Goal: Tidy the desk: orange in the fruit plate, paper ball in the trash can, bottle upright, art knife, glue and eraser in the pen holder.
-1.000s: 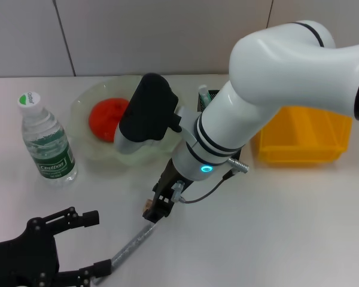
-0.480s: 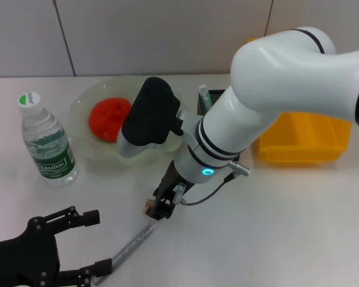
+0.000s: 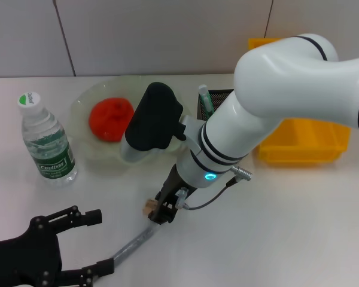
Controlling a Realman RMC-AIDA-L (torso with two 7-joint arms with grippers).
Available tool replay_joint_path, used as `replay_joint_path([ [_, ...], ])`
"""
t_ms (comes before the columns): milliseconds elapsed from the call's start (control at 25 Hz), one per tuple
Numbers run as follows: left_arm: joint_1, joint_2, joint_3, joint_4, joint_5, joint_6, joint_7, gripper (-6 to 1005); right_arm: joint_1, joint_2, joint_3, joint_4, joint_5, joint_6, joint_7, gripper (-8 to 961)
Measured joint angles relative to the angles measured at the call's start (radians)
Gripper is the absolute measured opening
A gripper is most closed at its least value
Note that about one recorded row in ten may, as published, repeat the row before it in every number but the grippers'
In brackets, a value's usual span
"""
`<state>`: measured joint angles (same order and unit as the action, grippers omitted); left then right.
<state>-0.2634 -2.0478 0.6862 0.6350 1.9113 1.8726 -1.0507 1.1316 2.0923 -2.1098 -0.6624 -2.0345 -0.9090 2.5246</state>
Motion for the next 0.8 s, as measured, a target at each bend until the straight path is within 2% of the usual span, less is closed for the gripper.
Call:
replay_joint_path([
  [480,-0.002,-0.005,0.002,0.0,0.0,-0.001,0.0,863,-0.018,0.0,-0.024,-0.009,0.008,0.024,0.0,382],
  [640,-0.002,-0.005,0.002,0.0,0.0,-0.001,0.0,863,-0.024,0.0,-0.015,-0.026,0.006,0.03,-0.001,268],
  [800,-0.001,-0.005,0.0,0.0,0.0,-0.001,-0.001,863,-0.031,-0.006,0.012,-0.052,-0.01,0.008,-0.001,257],
])
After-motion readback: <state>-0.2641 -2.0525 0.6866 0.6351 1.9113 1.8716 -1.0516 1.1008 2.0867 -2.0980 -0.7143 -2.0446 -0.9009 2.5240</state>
